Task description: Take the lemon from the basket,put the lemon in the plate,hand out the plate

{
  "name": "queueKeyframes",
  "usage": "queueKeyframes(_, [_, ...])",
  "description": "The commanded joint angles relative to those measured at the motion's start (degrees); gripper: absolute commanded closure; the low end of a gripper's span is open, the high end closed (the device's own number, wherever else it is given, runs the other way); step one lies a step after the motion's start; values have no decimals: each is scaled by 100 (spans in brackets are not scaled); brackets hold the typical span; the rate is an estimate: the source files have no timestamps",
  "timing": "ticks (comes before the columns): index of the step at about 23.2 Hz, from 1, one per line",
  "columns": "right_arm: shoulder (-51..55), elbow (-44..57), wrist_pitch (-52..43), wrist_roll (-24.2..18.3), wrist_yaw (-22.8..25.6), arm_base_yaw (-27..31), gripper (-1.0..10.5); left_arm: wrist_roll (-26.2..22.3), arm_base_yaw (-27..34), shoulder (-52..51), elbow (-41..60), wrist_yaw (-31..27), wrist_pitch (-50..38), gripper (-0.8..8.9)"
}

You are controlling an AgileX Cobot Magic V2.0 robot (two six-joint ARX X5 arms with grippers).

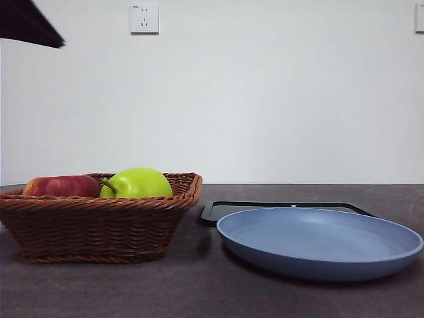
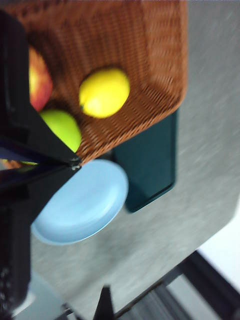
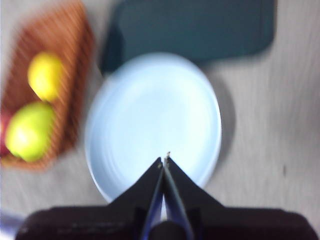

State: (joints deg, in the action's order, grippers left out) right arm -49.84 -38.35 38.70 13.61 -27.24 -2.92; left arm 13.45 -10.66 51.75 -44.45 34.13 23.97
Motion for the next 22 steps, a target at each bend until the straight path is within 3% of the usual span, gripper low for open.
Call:
queueKeyframes(1, [-433,-52,85,-168,7,-109,932,-168,-372,223,-98,-83,13,807])
queueKeyframes(4, [-944,-52,57,-214,57,-247,880,-184,-894,398,-98,-177,-2,786])
queueKeyframes(7, [-1357,-50,-87,-216,157,-323,716,-144,-1235,437,-98,-706,0,564])
queueKeyframes(10, [-1633,-50,-378,-317,640,-328,660,-105,-1416,437,-98,-1021,24,469])
queueKeyframes(15, [-2474,-50,-1152,-118,643,-426,667,13,-1526,437,-98,-1019,7,461])
queueKeyframes(22, [-3305,-50,-1593,52,662,-610,866,13,-1526,437,-98,-1027,17,461])
